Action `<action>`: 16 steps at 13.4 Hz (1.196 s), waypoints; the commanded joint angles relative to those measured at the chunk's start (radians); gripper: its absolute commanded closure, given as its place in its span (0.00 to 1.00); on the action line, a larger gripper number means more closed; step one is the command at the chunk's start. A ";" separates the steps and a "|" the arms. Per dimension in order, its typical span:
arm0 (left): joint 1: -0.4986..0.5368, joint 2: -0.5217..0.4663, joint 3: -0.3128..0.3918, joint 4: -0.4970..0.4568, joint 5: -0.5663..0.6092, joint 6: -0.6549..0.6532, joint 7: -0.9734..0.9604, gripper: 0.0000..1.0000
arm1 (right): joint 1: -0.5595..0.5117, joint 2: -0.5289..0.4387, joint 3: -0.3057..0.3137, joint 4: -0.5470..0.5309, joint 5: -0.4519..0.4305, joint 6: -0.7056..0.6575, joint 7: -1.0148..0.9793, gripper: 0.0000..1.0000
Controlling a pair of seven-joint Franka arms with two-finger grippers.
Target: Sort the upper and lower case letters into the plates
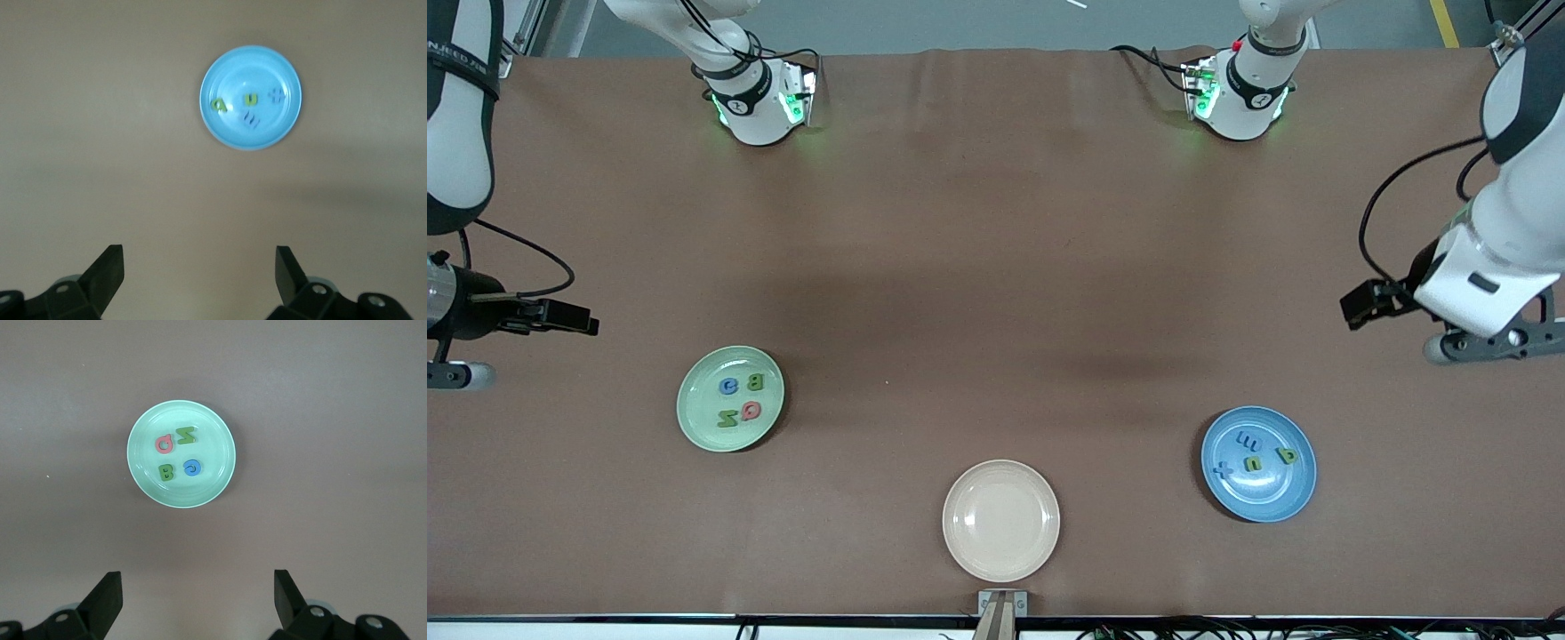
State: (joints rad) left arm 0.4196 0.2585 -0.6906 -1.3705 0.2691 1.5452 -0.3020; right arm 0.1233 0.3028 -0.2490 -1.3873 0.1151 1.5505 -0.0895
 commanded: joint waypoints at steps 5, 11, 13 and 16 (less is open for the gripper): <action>-0.307 -0.260 0.457 -0.198 -0.243 -0.027 0.123 0.00 | -0.134 -0.140 0.192 -0.111 -0.054 0.016 0.063 0.00; -0.398 -0.347 0.543 -0.292 -0.258 -0.027 0.124 0.00 | -0.142 -0.235 0.203 -0.194 -0.054 0.028 0.063 0.00; -0.400 -0.360 0.543 -0.302 -0.258 -0.027 0.124 0.00 | -0.142 -0.283 0.203 -0.246 -0.054 0.040 0.063 0.00; -0.395 -0.369 0.542 -0.302 -0.260 -0.019 0.141 0.00 | -0.140 -0.327 0.203 -0.283 -0.060 0.046 0.060 0.00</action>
State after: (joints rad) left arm 0.0271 -0.0788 -0.1598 -1.6410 0.0310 1.5065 -0.1900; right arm 0.0069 0.0424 -0.0736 -1.5981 0.0714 1.5710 -0.0429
